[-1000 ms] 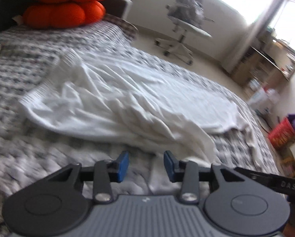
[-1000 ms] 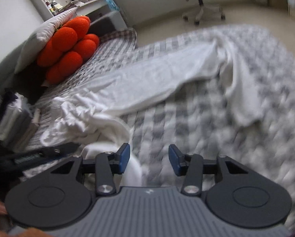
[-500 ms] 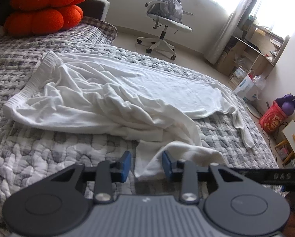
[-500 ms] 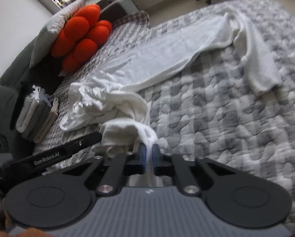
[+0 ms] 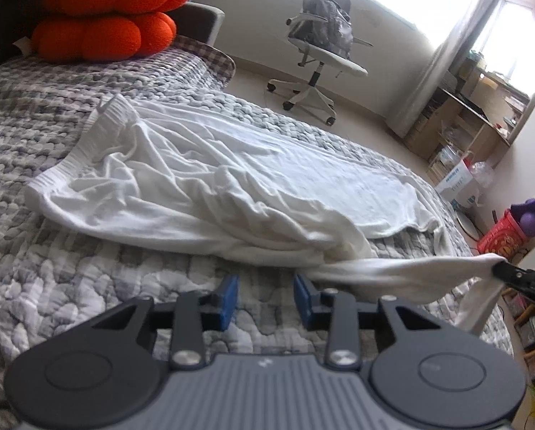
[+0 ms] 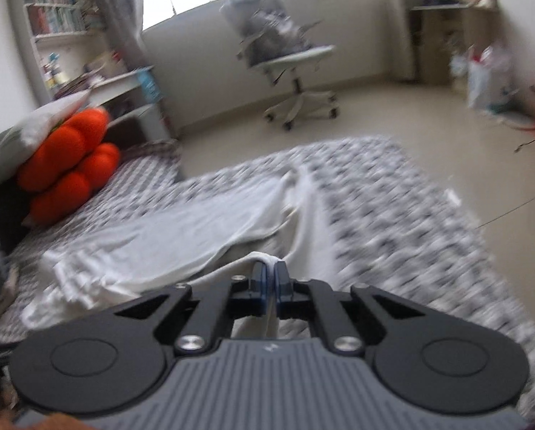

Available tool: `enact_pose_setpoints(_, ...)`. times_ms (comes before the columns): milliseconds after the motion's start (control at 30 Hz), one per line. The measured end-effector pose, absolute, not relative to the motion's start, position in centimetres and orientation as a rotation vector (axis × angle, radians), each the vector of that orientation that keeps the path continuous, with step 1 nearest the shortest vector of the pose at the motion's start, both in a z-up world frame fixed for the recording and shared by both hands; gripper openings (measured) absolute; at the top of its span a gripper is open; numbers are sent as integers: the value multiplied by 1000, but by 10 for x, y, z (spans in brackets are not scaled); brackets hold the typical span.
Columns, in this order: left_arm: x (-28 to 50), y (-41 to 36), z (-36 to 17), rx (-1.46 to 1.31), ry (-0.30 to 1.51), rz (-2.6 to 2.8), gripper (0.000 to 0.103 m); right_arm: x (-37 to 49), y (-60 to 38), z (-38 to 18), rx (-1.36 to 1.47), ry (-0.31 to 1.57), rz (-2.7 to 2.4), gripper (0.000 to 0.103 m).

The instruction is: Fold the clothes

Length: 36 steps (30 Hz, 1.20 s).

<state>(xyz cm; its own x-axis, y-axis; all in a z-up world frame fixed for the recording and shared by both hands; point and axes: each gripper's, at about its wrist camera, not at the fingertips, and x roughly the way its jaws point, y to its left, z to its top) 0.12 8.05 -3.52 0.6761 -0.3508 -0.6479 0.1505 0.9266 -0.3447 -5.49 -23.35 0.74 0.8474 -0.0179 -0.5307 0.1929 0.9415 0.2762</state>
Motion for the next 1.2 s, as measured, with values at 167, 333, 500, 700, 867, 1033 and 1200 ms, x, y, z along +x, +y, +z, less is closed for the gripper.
enact_pose_setpoints(167, 3, 86, -35, -299, 772, -245, 35, -44, -244, 9, 305, 499, -206, 6)
enact_pose_setpoints(333, 3, 95, -34, -328, 757, -192, 35, -33, -256, 11, 273, 466, -275, 6)
enact_pose_setpoints(500, 2, 103, -32, -334, 723, -115, 36, -21, -265, 9, 231, 476, -330, 6)
enact_pose_setpoints(700, 1, 118, -27, -346, 660, 24, 36, -4, -277, 4, 173, 493, -402, 6)
enact_pose_setpoints(867, -2, 136, -22, -385, 607, 146, 41, 1, -288, -7, 245, 529, -379, 8)
enact_pose_setpoints(1033, -3, 165, -24, -501, 626, 229, 43, -1, -291, -9, 283, 541, -326, 15)
enact_pose_setpoints(1200, 5, 189, -37, -661, 682, 225, 42, -5, -277, -4, 264, 545, -235, 54)
